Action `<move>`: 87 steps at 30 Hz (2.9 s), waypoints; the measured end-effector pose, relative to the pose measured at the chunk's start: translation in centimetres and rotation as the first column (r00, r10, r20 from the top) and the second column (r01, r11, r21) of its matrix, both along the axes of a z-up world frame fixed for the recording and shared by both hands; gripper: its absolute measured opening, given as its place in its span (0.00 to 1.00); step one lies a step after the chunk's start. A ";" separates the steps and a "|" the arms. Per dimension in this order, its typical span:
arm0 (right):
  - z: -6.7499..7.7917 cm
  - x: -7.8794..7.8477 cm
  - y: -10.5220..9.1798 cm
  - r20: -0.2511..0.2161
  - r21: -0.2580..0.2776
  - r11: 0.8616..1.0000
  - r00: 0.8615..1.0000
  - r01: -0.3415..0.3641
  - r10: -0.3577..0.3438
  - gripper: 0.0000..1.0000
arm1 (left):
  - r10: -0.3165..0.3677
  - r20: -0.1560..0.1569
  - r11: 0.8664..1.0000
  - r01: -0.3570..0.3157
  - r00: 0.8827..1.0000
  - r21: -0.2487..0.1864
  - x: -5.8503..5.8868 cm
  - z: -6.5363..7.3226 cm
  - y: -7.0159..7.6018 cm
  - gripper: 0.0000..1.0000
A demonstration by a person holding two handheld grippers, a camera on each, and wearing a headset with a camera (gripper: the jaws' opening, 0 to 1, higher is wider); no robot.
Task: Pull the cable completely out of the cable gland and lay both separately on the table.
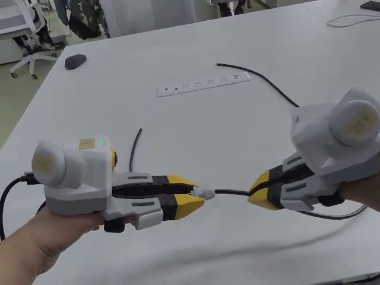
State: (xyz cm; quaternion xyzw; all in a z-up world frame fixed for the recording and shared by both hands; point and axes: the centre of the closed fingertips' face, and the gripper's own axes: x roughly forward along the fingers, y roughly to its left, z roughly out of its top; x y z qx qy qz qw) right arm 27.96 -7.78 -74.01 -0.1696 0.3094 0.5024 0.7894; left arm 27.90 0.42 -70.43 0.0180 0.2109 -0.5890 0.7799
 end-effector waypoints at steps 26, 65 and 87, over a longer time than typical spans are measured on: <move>-4.1 1.6 -11.5 -0.013 -0.140 0.955 0.964 0.261 -0.265 0.00 | 0.078 -0.002 0.997 -0.078 0.997 -0.001 1.3 0.7 3.0 0.15; 3.0 1.5 1.5 0.054 0.131 0.991 0.998 0.010 -0.017 0.11 | 0.047 0.031 0.999 -0.047 0.998 0.006 0.7 0.3 0.8 0.15; 1.8 -0.9 6.5 0.109 0.030 0.975 0.971 -0.218 0.214 0.01 | -0.006 0.057 0.999 0.004 0.998 0.033 -0.4 -0.2 -0.6 0.15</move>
